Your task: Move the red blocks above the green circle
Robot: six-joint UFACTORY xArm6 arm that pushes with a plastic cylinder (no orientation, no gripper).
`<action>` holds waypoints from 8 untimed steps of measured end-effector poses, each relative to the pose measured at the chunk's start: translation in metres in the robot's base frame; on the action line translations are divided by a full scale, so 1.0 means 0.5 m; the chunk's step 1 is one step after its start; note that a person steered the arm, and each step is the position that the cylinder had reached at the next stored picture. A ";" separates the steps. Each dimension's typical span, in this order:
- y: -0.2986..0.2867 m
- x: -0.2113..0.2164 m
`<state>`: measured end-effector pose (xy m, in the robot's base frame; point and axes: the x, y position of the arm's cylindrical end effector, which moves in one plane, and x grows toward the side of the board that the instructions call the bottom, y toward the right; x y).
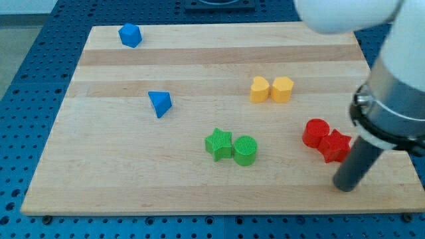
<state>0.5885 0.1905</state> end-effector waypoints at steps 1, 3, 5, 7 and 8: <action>0.037 -0.010; 0.040 -0.068; -0.030 -0.125; -0.117 -0.175; -0.157 -0.204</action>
<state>0.4867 0.1120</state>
